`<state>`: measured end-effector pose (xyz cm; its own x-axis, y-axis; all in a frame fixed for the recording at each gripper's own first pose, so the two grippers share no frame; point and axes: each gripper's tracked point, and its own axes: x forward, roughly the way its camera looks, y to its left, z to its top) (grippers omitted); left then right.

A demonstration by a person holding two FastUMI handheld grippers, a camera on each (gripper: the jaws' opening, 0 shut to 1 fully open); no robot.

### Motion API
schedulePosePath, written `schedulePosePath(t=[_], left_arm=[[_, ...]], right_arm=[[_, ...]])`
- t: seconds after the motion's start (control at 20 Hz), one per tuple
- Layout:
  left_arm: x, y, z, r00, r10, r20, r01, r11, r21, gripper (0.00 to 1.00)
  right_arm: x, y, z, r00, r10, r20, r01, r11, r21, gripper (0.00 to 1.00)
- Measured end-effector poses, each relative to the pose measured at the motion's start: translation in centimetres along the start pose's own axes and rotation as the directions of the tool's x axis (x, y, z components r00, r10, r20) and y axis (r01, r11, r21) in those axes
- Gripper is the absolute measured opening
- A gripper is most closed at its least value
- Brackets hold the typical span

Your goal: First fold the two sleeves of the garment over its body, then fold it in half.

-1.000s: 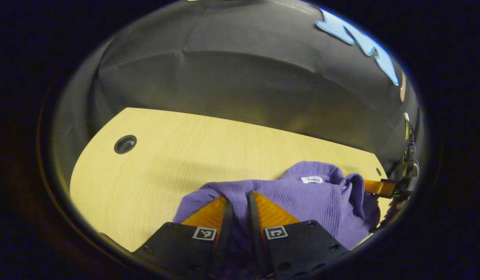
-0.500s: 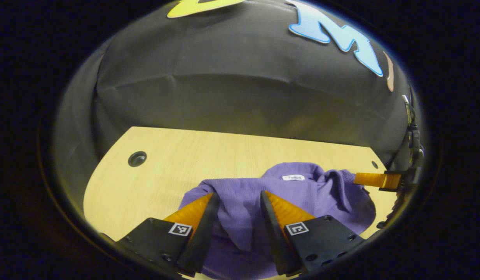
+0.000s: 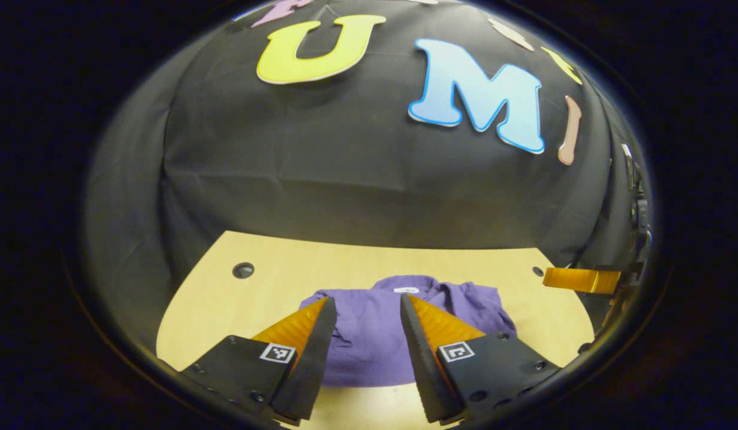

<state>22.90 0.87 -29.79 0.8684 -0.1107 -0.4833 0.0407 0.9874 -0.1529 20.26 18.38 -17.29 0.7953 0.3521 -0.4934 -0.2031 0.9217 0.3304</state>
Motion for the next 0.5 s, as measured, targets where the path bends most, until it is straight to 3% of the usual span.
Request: schedulePosePath(t=[0.1,0.2,0.35,0.45,0.5], left_arm=[[-3.4,-1.0,1.3,0.999,-0.008,0.036,0.008,1.0,0.006,0.71],[-7.3,-1.8,2.2,0.997,-0.011,0.072,0.01,1.0,0.01,0.72],[-12.3,-2.9,3.6,0.991,-0.01,0.132,0.004,0.999,0.045,0.72],[-15.3,-3.5,4.1,0.986,-0.012,0.166,0.002,0.998,0.063,0.7],[-16.7,-3.9,4.4,0.983,-0.016,0.182,0.005,0.998,0.059,0.7]], right_arm=[[-3.1,0.6,0.7,0.999,0.011,0.036,-0.01,1.0,-0.023,0.39],[-6.6,1.3,1.6,0.997,0.028,0.073,-0.025,0.999,-0.04,0.34],[-11.6,2.3,2.8,0.989,0.054,0.137,-0.047,0.997,-0.054,0.43],[-14.0,2.5,3.6,0.982,0.057,0.182,-0.046,0.997,-0.059,0.43],[-15.1,2.7,3.8,0.978,0.059,0.201,-0.048,0.997,-0.059,0.34]])
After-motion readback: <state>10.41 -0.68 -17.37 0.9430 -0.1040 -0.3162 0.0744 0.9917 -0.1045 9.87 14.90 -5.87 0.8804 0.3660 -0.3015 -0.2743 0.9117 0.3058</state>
